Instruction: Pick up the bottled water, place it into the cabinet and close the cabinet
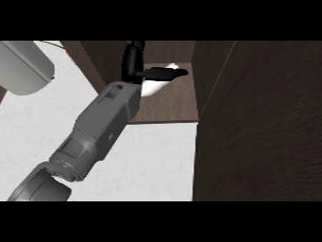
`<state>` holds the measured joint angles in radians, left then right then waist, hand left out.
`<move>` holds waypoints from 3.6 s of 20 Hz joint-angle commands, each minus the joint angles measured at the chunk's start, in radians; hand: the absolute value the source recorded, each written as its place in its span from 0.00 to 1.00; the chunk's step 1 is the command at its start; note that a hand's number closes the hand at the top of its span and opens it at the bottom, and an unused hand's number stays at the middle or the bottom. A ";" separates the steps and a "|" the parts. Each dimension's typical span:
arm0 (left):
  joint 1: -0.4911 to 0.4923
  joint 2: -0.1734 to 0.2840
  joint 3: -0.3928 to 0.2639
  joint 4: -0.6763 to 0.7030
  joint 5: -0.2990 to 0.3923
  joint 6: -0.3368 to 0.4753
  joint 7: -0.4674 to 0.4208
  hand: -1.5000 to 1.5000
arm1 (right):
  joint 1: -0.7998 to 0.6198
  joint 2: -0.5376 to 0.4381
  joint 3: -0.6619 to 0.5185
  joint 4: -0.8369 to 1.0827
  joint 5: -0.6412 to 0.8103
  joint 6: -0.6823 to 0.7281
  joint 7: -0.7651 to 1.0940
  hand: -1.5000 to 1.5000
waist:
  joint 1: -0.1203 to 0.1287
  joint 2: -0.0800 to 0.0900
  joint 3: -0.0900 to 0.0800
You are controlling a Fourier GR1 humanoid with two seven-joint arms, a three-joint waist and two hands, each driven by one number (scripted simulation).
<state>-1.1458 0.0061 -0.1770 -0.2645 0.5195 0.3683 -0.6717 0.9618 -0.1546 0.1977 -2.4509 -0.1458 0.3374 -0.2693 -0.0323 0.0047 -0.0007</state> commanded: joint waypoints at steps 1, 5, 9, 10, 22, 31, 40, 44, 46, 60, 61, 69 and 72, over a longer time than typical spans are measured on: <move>0.068 -0.006 -0.042 -0.104 0.032 0.014 0.023 0.00 | 0.018 -0.002 0.027 -0.123 -0.024 -0.018 0.086 0.00 | 0.008 -0.008 0.000; 0.174 -0.006 -0.120 -0.248 0.086 -0.008 0.052 0.00 | 0.022 0.021 0.048 -0.106 0.008 -0.037 0.075 0.00 | 0.005 -0.013 0.000; 0.303 -0.006 -0.173 -0.388 0.090 -0.097 0.062 0.00 | 0.024 0.016 0.004 -0.077 -0.045 -0.036 0.058 0.00 | 0.027 -0.016 0.001; 0.321 -0.006 -0.189 -0.425 0.096 -0.098 0.078 0.00 | 0.012 0.028 0.076 -0.133 0.020 -0.065 0.123 0.00 | 0.034 -0.015 0.000; 0.726 0.069 -0.361 -0.939 0.063 -0.166 0.103 0.00 | 0.004 0.002 0.063 -0.062 0.087 -0.048 0.047 0.00 | 0.043 -0.013 0.000; 0.926 0.201 -0.404 -1.269 0.072 -0.110 0.262 1.00 | 0.044 -0.166 0.095 -0.141 0.163 0.104 0.057 1.00 | 0.046 -0.016 0.000; 1.130 0.343 -0.295 -1.407 0.106 -0.152 0.192 0.00 | 0.041 -0.248 0.231 -0.240 0.290 0.172 0.028 1.00 | 0.032 -0.018 -0.003; 1.229 0.393 -0.249 -1.485 0.184 -0.224 0.183 0.00 | 0.001 -0.255 0.343 -0.204 0.352 0.172 0.052 1.00 | 0.044 -0.019 -0.005; 1.264 0.423 -0.216 -1.520 0.218 -0.249 0.187 0.00 | 0.033 -0.316 0.373 -0.229 0.327 0.208 0.065 1.00 | 0.041 -0.022 -0.005; 1.398 0.566 -0.062 -1.590 0.344 -0.391 0.196 0.00 | -0.184 -0.299 0.612 -0.184 0.308 0.134 0.219 1.00 | 0.100 -0.019 -0.016; 1.399 0.557 -0.063 -1.571 0.350 -0.399 0.193 0.00 | -0.173 -0.287 0.659 -0.164 0.292 0.128 0.228 1.00 | 0.084 -0.014 -0.015; 1.437 0.620 -0.009 -1.589 0.408 -0.491 0.207 0.00 | -0.265 -0.235 0.699 -0.087 0.198 0.112 0.239 1.00 | 0.147 0.005 -0.013; 1.439 0.647 0.013 -1.589 0.411 -0.519 0.206 0.00 | -0.291 -0.231 0.680 -0.083 0.186 0.101 0.270 1.00 | 0.167 0.011 -0.015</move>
<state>0.2879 0.6272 -0.1876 -1.8514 0.9180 -0.1175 -0.4669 0.7394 -0.4378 0.6605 -2.4879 0.0190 0.4040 -0.0954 0.1154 0.0076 -0.0150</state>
